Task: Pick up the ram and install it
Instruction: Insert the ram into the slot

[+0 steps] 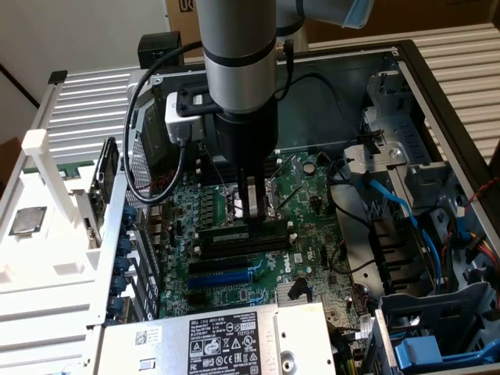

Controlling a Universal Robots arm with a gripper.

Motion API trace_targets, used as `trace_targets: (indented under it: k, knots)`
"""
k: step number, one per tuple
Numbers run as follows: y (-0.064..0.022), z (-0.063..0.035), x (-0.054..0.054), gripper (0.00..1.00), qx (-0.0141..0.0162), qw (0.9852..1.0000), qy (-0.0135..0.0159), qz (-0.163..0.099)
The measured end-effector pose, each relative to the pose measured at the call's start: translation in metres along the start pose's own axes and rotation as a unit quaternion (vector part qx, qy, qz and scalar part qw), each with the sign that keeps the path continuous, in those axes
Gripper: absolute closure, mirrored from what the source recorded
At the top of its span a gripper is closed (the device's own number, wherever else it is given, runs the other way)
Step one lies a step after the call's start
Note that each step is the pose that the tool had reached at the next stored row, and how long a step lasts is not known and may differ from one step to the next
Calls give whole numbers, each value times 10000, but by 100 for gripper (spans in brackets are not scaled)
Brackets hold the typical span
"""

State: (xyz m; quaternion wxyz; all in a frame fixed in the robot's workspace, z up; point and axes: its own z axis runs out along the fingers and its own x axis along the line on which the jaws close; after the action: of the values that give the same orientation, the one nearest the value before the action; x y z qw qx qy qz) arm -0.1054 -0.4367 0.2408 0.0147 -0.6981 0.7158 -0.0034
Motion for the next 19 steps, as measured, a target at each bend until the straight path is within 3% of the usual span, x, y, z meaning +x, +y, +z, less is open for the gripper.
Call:
trace_targets:
  k: [2, 19]
  knots:
    - [-1, 0, 0, 88, -14, 10000, 2, -6]
    - [-35, 7, -4, 88, -14, 10000, 3, -23]
